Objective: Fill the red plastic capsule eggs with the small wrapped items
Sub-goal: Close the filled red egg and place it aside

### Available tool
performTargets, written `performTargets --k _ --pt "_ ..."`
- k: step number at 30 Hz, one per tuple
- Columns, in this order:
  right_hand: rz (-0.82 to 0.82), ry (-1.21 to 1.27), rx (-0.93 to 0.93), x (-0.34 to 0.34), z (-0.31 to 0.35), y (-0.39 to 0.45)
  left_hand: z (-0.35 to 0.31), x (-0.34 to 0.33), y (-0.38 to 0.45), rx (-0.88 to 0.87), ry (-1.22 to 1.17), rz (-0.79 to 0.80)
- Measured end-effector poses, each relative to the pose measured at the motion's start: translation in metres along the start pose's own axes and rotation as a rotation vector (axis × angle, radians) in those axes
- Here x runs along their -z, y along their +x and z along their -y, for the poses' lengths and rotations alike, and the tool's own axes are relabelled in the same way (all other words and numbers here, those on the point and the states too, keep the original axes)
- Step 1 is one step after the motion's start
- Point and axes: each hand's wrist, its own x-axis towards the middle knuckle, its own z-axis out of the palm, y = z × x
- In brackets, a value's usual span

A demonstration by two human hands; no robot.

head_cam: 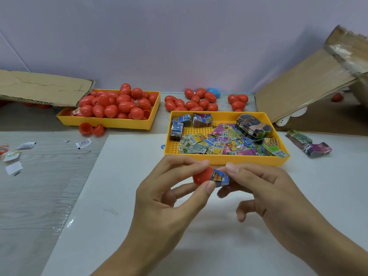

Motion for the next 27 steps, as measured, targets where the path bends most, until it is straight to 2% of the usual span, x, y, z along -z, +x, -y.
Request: performTargets --k 7,17,23,27 --pt "0.077 0.048 -0.085 0.0048 0.0026 -0.0005 -0.0009 -0.001 -0.0022 -0.042 0.015 0.001" --pt "0.174 0.191 -0.193 0.0044 0.0035 -0.0006 -0.004 -0.0019 -0.0048 -0.171 0.168 -0.024" --pt "0.163 0.219 -0.161 0.0055 0.0041 -0.0033 -0.005 0.0 -0.004 -0.281 0.331 -0.023" --pt "0.181 0.224 -0.15 0.0059 0.0051 -0.0034 -0.0051 -0.0014 -0.004 -0.282 0.338 -0.033"
